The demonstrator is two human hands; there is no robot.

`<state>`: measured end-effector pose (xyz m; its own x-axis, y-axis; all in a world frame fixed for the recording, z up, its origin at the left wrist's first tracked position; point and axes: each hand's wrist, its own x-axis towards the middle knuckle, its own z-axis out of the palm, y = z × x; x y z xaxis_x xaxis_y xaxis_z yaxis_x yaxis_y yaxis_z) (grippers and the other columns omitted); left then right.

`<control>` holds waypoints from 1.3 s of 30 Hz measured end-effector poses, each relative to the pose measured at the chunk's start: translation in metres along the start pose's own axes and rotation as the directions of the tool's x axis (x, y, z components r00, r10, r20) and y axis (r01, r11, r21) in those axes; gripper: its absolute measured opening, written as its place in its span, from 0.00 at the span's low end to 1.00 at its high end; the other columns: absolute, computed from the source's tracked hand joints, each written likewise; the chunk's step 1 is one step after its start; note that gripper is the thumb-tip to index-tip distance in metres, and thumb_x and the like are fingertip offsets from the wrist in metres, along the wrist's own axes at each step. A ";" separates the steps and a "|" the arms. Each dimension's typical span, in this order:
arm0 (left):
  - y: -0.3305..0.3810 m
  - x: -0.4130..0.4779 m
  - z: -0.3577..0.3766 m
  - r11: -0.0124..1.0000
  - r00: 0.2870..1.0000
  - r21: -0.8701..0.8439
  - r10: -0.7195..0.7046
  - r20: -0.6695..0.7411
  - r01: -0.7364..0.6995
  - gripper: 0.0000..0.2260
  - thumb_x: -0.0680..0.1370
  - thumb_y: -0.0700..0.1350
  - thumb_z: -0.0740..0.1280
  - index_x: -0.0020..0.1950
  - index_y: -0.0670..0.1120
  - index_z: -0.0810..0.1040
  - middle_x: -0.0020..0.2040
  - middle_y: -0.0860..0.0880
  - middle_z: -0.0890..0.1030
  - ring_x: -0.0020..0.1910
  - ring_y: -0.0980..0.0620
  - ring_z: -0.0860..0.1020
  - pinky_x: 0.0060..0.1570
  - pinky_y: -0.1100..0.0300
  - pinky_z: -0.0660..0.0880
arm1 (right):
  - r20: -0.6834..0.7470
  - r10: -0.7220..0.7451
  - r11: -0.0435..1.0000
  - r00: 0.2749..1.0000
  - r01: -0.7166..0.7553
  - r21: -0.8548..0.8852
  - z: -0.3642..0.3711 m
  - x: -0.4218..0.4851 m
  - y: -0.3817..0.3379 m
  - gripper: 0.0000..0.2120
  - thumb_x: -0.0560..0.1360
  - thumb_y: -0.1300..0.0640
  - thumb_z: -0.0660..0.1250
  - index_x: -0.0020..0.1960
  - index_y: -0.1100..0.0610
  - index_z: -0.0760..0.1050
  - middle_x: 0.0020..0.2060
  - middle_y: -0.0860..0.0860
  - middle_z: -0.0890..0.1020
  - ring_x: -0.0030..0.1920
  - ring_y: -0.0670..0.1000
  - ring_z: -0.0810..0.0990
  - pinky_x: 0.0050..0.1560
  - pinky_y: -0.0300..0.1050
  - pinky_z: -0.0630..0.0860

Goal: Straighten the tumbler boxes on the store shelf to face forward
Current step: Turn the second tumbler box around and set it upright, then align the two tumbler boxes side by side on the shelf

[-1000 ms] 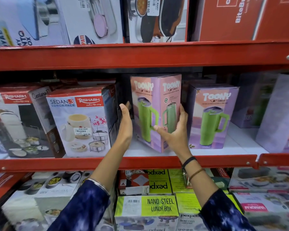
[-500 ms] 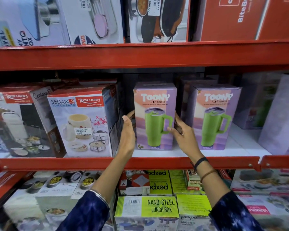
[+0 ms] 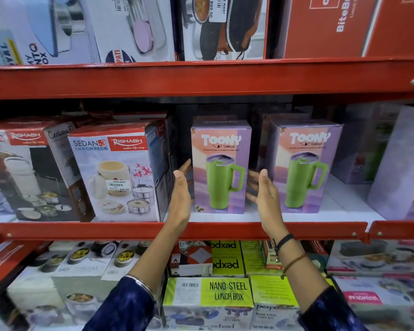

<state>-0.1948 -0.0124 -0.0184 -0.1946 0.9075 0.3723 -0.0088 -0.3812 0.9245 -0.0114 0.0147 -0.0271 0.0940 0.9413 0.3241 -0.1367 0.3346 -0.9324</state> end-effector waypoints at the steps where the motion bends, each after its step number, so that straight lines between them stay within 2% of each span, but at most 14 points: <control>1: 0.000 -0.001 0.000 1.000 1.000 0.019 0.011 0.007 -0.011 0.27 0.67 0.78 0.44 0.61 0.76 0.67 0.76 0.53 0.64 0.75 0.47 0.63 0.70 0.34 0.63 | 0.004 -0.003 1.000 1.000 0.003 0.001 0.002 -0.002 -0.001 0.35 0.71 0.34 0.53 0.65 0.58 0.72 0.64 0.55 0.77 0.64 0.53 0.75 0.63 0.53 0.74; 4: -0.003 -0.003 -0.002 0.997 0.999 0.065 0.043 0.001 -0.043 0.29 0.69 0.78 0.44 0.65 0.72 0.67 0.75 0.53 0.67 0.74 0.48 0.65 0.70 0.35 0.63 | -0.013 0.008 1.000 1.000 -0.007 0.024 0.004 -0.009 -0.006 0.31 0.75 0.38 0.51 0.64 0.60 0.73 0.62 0.57 0.78 0.63 0.53 0.76 0.64 0.53 0.73; 9: 0.000 -0.015 -0.004 0.993 0.998 0.102 0.061 -0.011 -0.060 0.28 0.69 0.78 0.44 0.64 0.73 0.67 0.75 0.53 0.66 0.74 0.49 0.64 0.71 0.36 0.63 | -0.006 0.008 1.000 1.000 -0.007 0.020 0.002 -0.023 -0.013 0.36 0.70 0.35 0.49 0.64 0.60 0.73 0.64 0.57 0.76 0.63 0.53 0.75 0.62 0.48 0.73; 13: 0.013 -0.029 -0.004 0.996 0.999 0.086 0.032 0.005 -0.033 0.28 0.64 0.80 0.44 0.60 0.77 0.67 0.76 0.52 0.65 0.74 0.47 0.64 0.69 0.34 0.64 | -0.032 0.012 1.000 0.999 -0.012 0.010 -0.001 -0.032 -0.016 0.33 0.76 0.39 0.45 0.65 0.61 0.72 0.65 0.58 0.75 0.65 0.55 0.75 0.63 0.50 0.73; 19: 0.029 -0.050 -0.007 0.997 0.999 0.075 0.017 0.031 -0.019 0.34 0.60 0.83 0.44 0.60 0.74 0.67 0.76 0.50 0.65 0.73 0.46 0.64 0.66 0.35 0.67 | -0.017 0.005 1.000 1.000 -0.005 -0.008 -0.004 -0.049 -0.021 0.29 0.79 0.43 0.45 0.64 0.61 0.73 0.65 0.58 0.75 0.64 0.56 0.75 0.63 0.49 0.73; 23: 0.033 -0.061 -0.009 0.998 0.999 0.059 0.011 0.041 -0.013 0.35 0.59 0.83 0.44 0.60 0.73 0.67 0.76 0.51 0.64 0.73 0.46 0.64 0.63 0.37 0.67 | -0.010 -0.001 1.000 1.000 0.001 0.000 -0.007 -0.056 -0.024 0.31 0.78 0.41 0.45 0.63 0.62 0.73 0.64 0.58 0.76 0.63 0.56 0.76 0.59 0.47 0.75; 26: 0.035 -0.066 -0.007 0.999 0.999 0.051 0.006 0.048 -0.009 0.34 0.59 0.82 0.45 0.61 0.73 0.66 0.77 0.52 0.63 0.73 0.47 0.63 0.63 0.38 0.65 | -0.004 -0.006 1.000 1.000 0.006 -0.002 -0.008 -0.062 -0.026 0.28 0.79 0.43 0.45 0.62 0.59 0.75 0.64 0.57 0.76 0.62 0.56 0.77 0.59 0.47 0.75; 29: 0.033 -0.067 -0.004 0.998 1.000 0.066 0.008 0.021 -0.010 0.35 0.64 0.79 0.44 0.67 0.69 0.64 0.77 0.53 0.62 0.74 0.50 0.62 0.66 0.40 0.62 | 0.028 0.006 1.000 1.000 -0.005 -0.022 -0.009 -0.065 -0.027 0.33 0.74 0.37 0.46 0.64 0.58 0.74 0.66 0.56 0.75 0.64 0.55 0.75 0.63 0.48 0.74; 31: 0.031 -0.067 0.002 0.993 0.998 0.107 0.050 -0.035 -0.046 0.33 0.72 0.73 0.44 0.72 0.59 0.63 0.76 0.53 0.64 0.74 0.53 0.63 0.72 0.40 0.59 | 0.040 -0.010 0.999 0.999 0.011 -0.031 -0.011 -0.066 -0.027 0.36 0.71 0.35 0.46 0.66 0.57 0.72 0.66 0.56 0.75 0.65 0.54 0.75 0.64 0.48 0.73; 33: 0.032 -0.072 0.013 0.977 0.979 0.176 0.146 -0.145 -0.120 0.28 0.78 0.64 0.46 0.73 0.51 0.62 0.72 0.53 0.66 0.70 0.57 0.64 0.74 0.47 0.60 | 0.012 -0.057 0.998 0.998 0.057 -0.026 -0.016 -0.068 -0.029 0.35 0.72 0.35 0.46 0.66 0.57 0.71 0.66 0.55 0.75 0.65 0.52 0.75 0.65 0.46 0.72; 35: 0.038 -0.081 0.030 0.951 0.940 0.223 0.263 -0.217 -0.215 0.24 0.80 0.58 0.50 0.72 0.48 0.62 0.69 0.52 0.67 0.67 0.61 0.66 0.72 0.57 0.61 | -0.057 -0.107 0.994 0.993 0.108 0.010 -0.026 -0.069 -0.032 0.37 0.71 0.34 0.46 0.66 0.58 0.70 0.65 0.53 0.75 0.64 0.49 0.75 0.62 0.39 0.73; 37: 0.045 -0.089 0.051 0.905 0.906 0.252 0.388 -0.169 -0.341 0.23 0.80 0.56 0.51 0.71 0.47 0.62 0.68 0.49 0.67 0.66 0.64 0.65 0.69 0.67 0.60 | -0.142 -0.151 0.987 0.978 0.157 0.032 -0.041 -0.066 -0.036 0.38 0.71 0.33 0.47 0.67 0.59 0.70 0.64 0.52 0.75 0.63 0.48 0.75 0.60 0.34 0.73; 39: 0.048 -0.094 0.074 0.868 0.893 0.267 0.447 -0.049 -0.420 0.21 0.80 0.55 0.50 0.71 0.48 0.63 0.69 0.47 0.66 0.70 0.60 0.64 0.69 0.66 0.59 | -0.216 -0.170 0.982 0.961 0.184 0.047 -0.058 -0.060 -0.040 0.35 0.74 0.36 0.46 0.67 0.60 0.69 0.66 0.54 0.74 0.65 0.49 0.74 0.65 0.40 0.71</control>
<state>-0.1046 -0.1025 -0.0032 -0.2262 0.6314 0.7417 0.3357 -0.6643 0.6678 0.0454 -0.0577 -0.0185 0.3270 0.8390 0.4350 -0.1630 0.5035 -0.8485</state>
